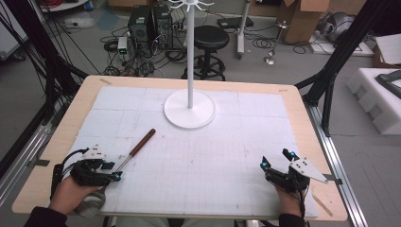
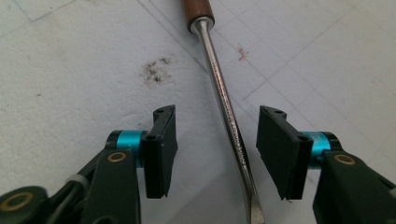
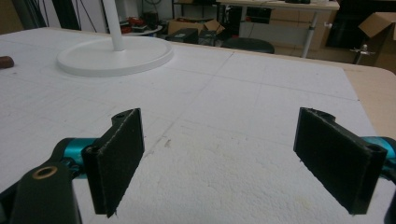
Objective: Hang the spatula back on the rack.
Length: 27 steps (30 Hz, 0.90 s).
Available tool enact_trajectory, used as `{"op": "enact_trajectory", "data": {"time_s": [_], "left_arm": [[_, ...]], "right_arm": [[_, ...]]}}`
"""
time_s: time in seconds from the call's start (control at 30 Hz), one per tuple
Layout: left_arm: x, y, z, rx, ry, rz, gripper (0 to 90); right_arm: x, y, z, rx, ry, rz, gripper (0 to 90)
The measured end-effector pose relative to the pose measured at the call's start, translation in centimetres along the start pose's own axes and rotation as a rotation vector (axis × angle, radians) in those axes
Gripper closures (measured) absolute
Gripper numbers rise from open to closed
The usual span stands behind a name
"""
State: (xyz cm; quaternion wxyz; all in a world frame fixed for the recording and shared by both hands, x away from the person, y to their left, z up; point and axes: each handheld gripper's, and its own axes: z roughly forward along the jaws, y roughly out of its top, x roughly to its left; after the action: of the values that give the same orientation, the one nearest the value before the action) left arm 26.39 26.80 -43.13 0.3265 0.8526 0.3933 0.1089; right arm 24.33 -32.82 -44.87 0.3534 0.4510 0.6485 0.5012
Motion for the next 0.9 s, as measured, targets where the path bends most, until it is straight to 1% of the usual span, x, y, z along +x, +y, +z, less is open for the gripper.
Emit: {"op": "enact_trajectory", "data": {"time_s": [0.07,0.13,0.2,0.23,0.27,0.3,0.33,0.37,0.4,0.53,0.57,0.63,0.7,0.77,0.87,0.9], "left_arm": [[-0.1,0.0,-0.1,0.006,0.005,-0.003,52.0],[-0.2,0.2,0.0,0.019,0.025,-0.006,55.9],[-0.3,0.3,0.0,0.027,0.031,-0.006,58.6],[-0.5,0.4,0.0,0.037,0.038,-0.005,58.6],[-0.8,0.7,0.1,0.054,0.045,-0.004,62.4],[-0.8,0.7,0.1,0.054,0.045,-0.004,63.3],[-1.1,1.0,0.2,0.07,0.061,-0.003,64.1],[-1.3,1.0,0.2,0.071,0.057,-0.004,66.0],[-1.3,1.0,0.2,0.071,0.057,-0.004,70.5],[-1.4,1.2,0.4,0.082,0.059,-0.008,77.1],[-1.4,1.3,0.4,0.079,0.058,-0.018,77.1],[-1.3,1.4,0.4,0.091,0.057,-0.04,79.1],[-1.2,1.5,0.4,0.095,0.055,-0.047,79.6],[-1.2,1.6,0.5,0.101,0.059,-0.07,80.9],[-1.2,1.6,0.5,0.101,0.061,-0.07,83.5],[-1.2,1.6,0.5,0.1,0.06,-0.063,83.9]], "right_arm": [[0.0,0.0,0.0,0.002,0.0,0.002,14.9],[0.0,0.0,0.0,0.002,-0.002,-0.001,14.9],[0.0,0.0,0.0,0.003,-0.001,-0.001,14.8],[0.0,0.0,0.0,0.003,-0.001,-0.001,14.8],[0.0,0.0,0.0,0.004,-0.002,0.003,14.9],[0.0,0.0,0.0,0.004,-0.002,0.003,14.9],[0.0,0.0,0.0,0.004,-0.003,0.005,14.9],[0.0,0.0,0.0,0.003,-0.003,0.005,14.9],[0.0,0.0,0.0,0.003,-0.003,0.005,14.9],[0.0,0.0,0.0,0.005,-0.004,0.006,14.9],[0.0,0.0,0.0,0.005,-0.004,0.006,14.9],[-0.1,0.0,0.0,0.002,-0.004,-0.002,14.9],[-0.1,0.0,0.0,0.003,-0.004,0.0,14.9],[0.0,0.0,0.1,0.003,-0.005,0.006,14.9],[0.0,0.0,0.0,0.005,-0.005,0.006,14.8],[0.0,0.0,0.1,0.004,-0.006,0.005,14.9]]}}
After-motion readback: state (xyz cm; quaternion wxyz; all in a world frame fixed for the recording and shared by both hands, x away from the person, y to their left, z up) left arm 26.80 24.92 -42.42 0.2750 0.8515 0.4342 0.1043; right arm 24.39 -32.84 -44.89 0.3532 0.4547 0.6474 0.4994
